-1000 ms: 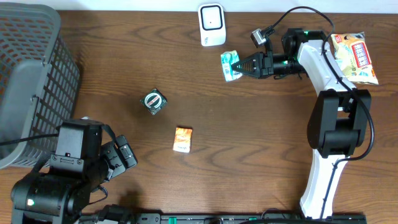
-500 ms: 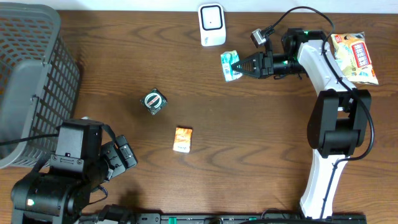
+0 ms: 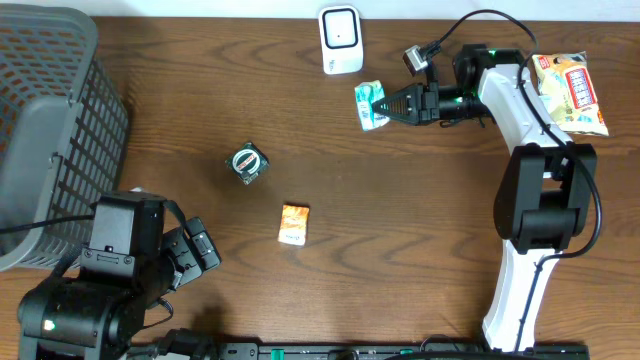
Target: Scan the item barcode
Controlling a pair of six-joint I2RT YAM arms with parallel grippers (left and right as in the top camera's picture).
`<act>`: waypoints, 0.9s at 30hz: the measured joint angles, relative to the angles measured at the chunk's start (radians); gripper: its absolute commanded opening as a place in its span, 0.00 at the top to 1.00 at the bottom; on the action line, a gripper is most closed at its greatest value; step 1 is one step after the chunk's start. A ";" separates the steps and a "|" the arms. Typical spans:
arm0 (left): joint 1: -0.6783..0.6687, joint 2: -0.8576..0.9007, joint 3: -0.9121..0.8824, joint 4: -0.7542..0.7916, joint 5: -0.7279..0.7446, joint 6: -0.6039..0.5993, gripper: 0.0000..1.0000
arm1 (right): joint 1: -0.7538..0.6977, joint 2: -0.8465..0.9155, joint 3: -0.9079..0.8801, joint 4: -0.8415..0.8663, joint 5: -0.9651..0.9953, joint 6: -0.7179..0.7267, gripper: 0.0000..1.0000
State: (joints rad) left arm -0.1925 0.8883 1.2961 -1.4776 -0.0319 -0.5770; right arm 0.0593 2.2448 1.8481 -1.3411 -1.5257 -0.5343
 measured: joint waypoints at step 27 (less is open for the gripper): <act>0.000 0.000 0.000 0.000 0.000 0.000 0.03 | 0.336 0.000 -0.001 0.540 1.567 0.513 0.99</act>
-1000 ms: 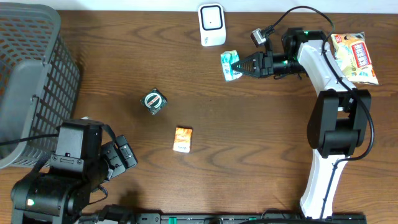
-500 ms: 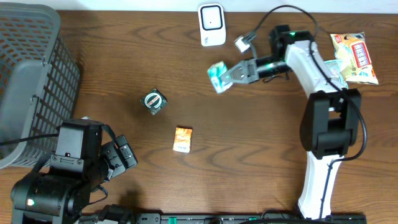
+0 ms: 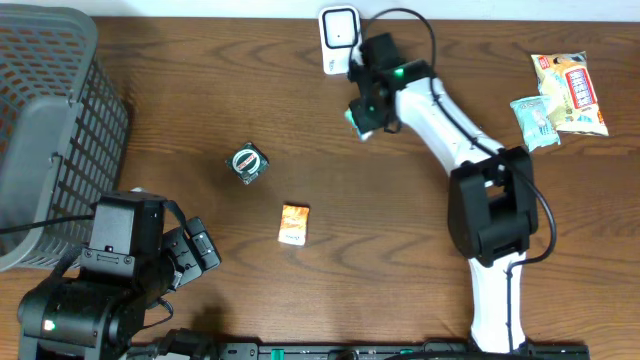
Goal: Scan the item barcode
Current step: 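Hold the teal tissue pack in front of the scanner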
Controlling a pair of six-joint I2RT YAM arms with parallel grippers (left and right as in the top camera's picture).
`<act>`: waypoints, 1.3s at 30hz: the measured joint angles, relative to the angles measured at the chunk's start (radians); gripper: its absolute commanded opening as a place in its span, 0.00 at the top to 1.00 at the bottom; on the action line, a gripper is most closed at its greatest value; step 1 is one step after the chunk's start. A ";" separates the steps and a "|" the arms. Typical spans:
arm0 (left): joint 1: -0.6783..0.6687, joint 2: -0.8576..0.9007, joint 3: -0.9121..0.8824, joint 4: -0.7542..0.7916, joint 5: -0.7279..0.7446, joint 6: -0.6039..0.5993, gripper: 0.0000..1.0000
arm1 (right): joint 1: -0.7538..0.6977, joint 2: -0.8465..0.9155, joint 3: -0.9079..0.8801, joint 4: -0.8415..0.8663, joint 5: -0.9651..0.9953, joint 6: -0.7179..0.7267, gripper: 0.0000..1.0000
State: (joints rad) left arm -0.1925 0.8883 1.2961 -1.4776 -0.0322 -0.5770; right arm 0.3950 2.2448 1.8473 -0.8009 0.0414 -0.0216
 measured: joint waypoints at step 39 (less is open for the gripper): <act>0.000 0.000 0.000 0.000 0.000 0.000 0.02 | 0.050 0.117 0.000 0.872 0.246 -0.568 0.99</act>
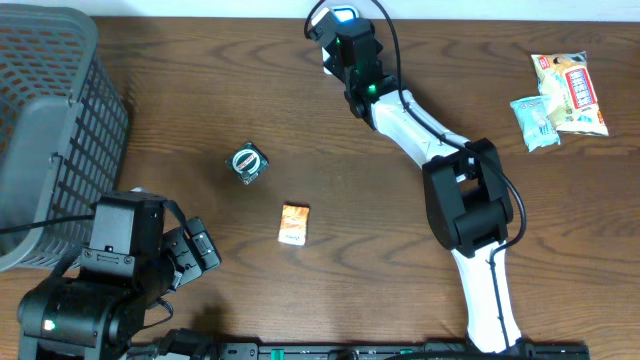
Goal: Scan the item barcode
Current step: 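Hold the teal tissue pack in front of the scanner, then carry the teal pack to the back-right corner and release it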
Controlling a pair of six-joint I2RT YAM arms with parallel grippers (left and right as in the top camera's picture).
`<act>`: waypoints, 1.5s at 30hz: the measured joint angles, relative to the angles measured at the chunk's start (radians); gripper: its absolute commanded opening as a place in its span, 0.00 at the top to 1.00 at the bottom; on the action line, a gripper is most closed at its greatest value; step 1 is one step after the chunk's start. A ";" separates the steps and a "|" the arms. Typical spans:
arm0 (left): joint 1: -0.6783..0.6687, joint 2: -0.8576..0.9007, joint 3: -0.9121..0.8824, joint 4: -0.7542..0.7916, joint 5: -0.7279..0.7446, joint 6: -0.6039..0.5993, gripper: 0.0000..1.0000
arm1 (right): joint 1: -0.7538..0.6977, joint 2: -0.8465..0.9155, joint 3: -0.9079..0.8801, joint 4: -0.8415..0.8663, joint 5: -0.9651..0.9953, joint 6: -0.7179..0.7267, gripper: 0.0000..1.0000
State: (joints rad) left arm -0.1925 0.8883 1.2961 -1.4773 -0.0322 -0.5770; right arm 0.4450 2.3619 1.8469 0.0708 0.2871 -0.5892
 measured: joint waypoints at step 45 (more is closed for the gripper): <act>0.000 0.000 0.000 0.000 0.000 0.000 0.02 | -0.575 -0.161 0.012 -0.887 0.290 0.577 0.01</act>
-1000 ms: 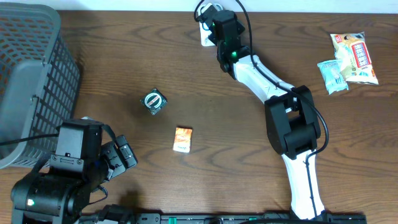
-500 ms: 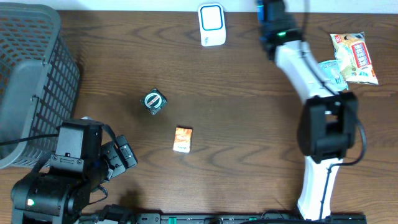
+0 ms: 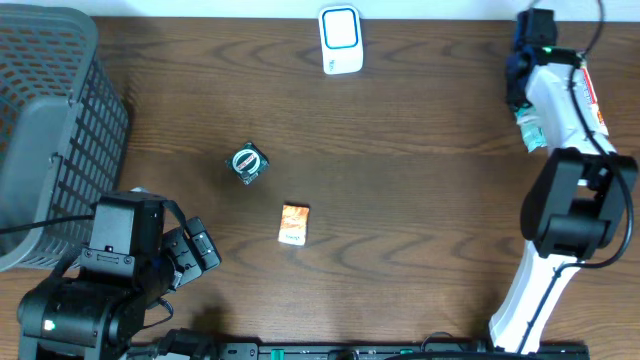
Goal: Scan the item barcode
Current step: 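Carry the teal pack to the back-right corner and release it, then move the right gripper left over the orange tissue box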
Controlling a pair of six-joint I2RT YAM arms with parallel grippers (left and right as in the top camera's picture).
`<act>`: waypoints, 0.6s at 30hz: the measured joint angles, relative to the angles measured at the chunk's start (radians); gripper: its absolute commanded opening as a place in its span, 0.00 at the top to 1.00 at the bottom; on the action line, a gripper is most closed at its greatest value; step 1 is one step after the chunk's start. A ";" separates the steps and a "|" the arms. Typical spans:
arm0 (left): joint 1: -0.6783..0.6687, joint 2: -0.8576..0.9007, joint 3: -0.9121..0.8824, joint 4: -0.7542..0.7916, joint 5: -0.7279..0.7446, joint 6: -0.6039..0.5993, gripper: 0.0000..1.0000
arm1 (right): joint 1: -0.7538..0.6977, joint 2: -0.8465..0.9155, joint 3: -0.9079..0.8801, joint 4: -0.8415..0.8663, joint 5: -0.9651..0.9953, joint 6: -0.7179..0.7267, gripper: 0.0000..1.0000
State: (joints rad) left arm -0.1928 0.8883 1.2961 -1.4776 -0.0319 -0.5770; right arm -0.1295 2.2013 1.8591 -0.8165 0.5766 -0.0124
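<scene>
The white scanner [image 3: 340,40] stands at the table's far edge, its face lit blue. My right arm reaches to the far right corner; its gripper [image 3: 520,72] sits under the wrist there, and the fingers do not show clearly. A pale green packet [image 3: 530,130] lies just beside the arm, partly covered by it. Whether the gripper holds anything is hidden. My left gripper [image 3: 197,250] rests folded at the near left, away from every item.
A snack bag [image 3: 592,100] lies at the far right, mostly behind the arm. A small round black item [image 3: 248,162] and an orange packet [image 3: 293,224] lie mid-table. A grey mesh basket [image 3: 50,120] fills the far left.
My right gripper was at the scanner's face; now it is at the far right corner beside the snack bag. The scanner's face stays lit blue. The left arm has not moved.
My right gripper held a green packet right of the scanner. Then it was just below the scanner with the packet, a second green packet lying by the snack bag. Then it was against the scanner, whose face lit blue. Now it is at the far right.
</scene>
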 measured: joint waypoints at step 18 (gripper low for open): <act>0.000 0.000 0.000 0.000 0.000 0.000 0.02 | 0.033 -0.010 0.000 -0.092 -0.463 0.113 0.01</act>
State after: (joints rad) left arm -0.1928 0.8883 1.2961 -1.4780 -0.0322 -0.5770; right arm -0.0967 2.1914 1.8591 -0.9089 0.1131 0.1009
